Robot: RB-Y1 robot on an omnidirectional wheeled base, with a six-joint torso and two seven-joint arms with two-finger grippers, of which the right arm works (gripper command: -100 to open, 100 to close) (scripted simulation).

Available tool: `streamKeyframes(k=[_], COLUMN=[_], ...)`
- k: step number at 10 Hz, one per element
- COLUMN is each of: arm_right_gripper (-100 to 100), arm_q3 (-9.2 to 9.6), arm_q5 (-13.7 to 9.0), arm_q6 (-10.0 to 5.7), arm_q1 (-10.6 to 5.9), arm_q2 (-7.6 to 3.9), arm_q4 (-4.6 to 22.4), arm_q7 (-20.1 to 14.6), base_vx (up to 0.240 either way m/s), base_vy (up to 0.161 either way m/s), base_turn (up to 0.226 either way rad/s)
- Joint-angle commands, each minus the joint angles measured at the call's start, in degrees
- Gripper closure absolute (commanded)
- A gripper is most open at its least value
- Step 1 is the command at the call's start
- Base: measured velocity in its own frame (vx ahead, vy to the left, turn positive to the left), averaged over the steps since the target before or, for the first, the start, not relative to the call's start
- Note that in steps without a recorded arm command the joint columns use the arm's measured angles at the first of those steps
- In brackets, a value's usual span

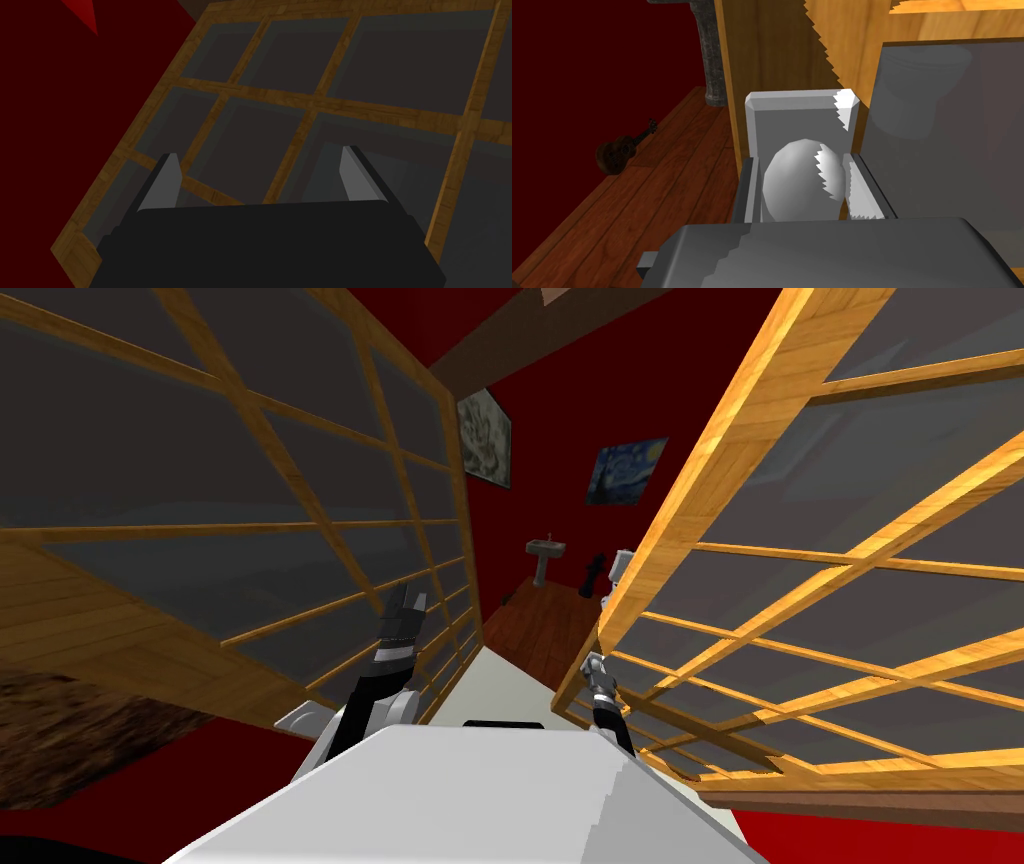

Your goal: Pull the door open

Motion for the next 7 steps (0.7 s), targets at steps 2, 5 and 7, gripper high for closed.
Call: streamKeyframes(k=[2,5,7], arm_right_gripper=[100,100,100], arm_q3=[0.4,0.77,1.03], arm_q5=[0.02,-0.05,-0.11], arm_q6=[-0.09,-0.34,-0.53], arm_q1=[-0.35,-1.27,-1.9], arm_q2=[0.01,-0.31,-0.55], arm_q4=[0.91,2.14,2.98], arm_q7=[-0.52,-1.4,-2.02], base_vx=[-0.22,-0.251,-0.233], base_vy=[-0.016,-0.034,-0.049], base_turn=[0.169,0.222,0.251])
